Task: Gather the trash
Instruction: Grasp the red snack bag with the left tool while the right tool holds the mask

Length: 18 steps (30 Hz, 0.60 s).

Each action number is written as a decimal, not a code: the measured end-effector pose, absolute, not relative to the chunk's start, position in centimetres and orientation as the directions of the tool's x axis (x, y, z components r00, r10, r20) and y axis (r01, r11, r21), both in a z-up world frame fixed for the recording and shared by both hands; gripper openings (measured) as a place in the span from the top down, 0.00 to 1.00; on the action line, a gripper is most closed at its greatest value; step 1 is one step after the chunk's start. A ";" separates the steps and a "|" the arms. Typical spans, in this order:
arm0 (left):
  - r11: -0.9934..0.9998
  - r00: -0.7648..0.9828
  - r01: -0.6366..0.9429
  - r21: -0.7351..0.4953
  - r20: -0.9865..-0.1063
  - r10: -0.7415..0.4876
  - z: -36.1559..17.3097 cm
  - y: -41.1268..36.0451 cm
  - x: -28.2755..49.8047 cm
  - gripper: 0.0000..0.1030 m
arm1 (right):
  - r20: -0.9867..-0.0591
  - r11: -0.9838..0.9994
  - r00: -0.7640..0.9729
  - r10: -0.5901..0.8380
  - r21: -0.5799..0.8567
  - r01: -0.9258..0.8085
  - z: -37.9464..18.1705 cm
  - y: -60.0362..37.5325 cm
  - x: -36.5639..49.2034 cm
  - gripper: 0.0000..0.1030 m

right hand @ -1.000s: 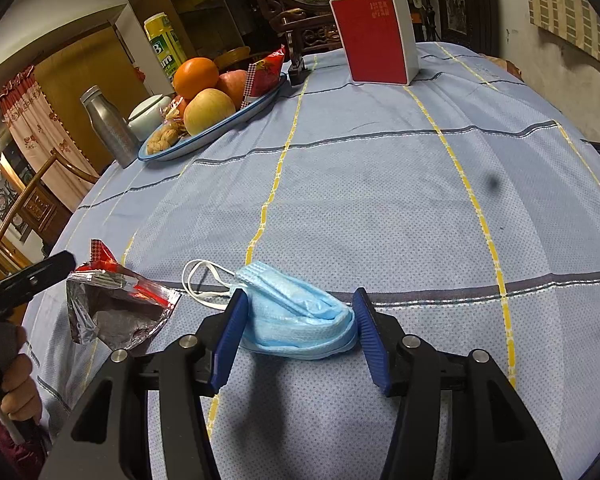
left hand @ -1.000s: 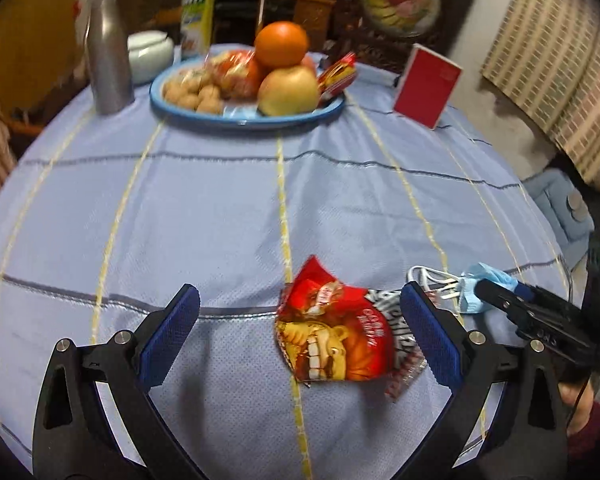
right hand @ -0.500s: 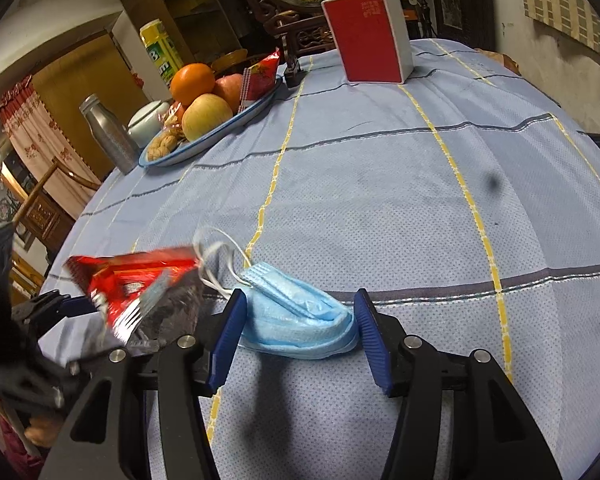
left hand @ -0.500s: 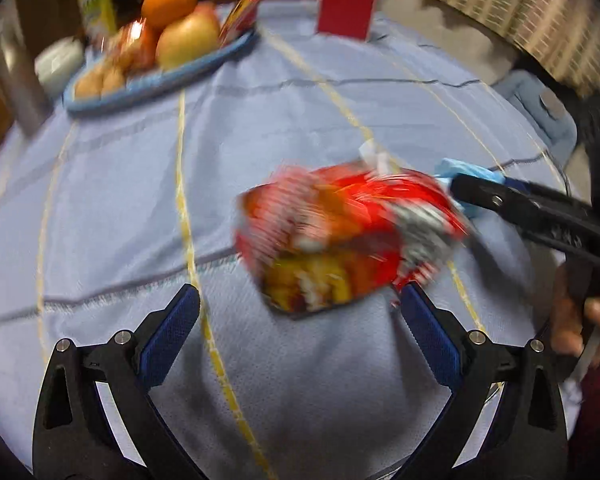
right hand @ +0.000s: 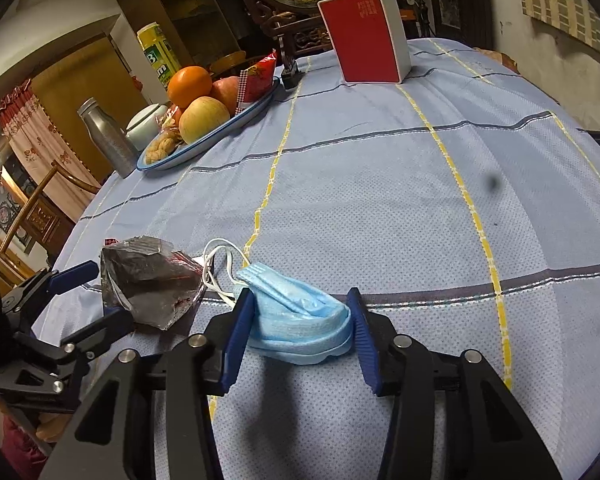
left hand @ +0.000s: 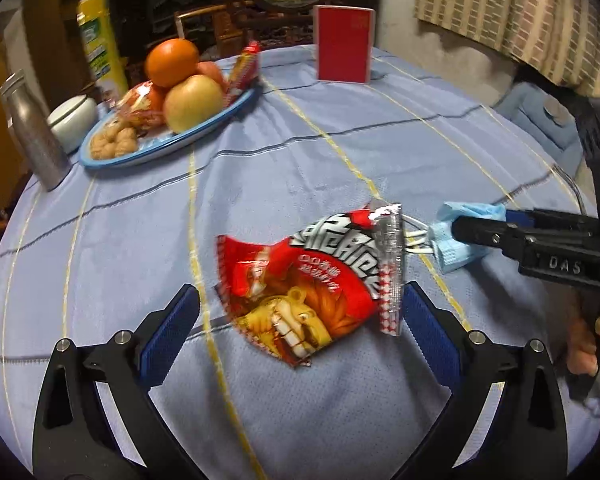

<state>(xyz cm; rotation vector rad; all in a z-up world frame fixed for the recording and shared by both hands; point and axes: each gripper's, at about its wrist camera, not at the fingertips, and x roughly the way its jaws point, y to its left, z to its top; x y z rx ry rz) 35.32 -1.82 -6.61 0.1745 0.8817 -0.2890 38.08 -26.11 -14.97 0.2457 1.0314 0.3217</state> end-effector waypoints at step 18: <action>0.869 0.556 0.481 0.111 -0.805 -0.205 -7.8 -3.4 35.5 0.06 | -0.791 0.914 0.463 0.399 0.387 -0.127 -15.0 -26.7 38.1 0.53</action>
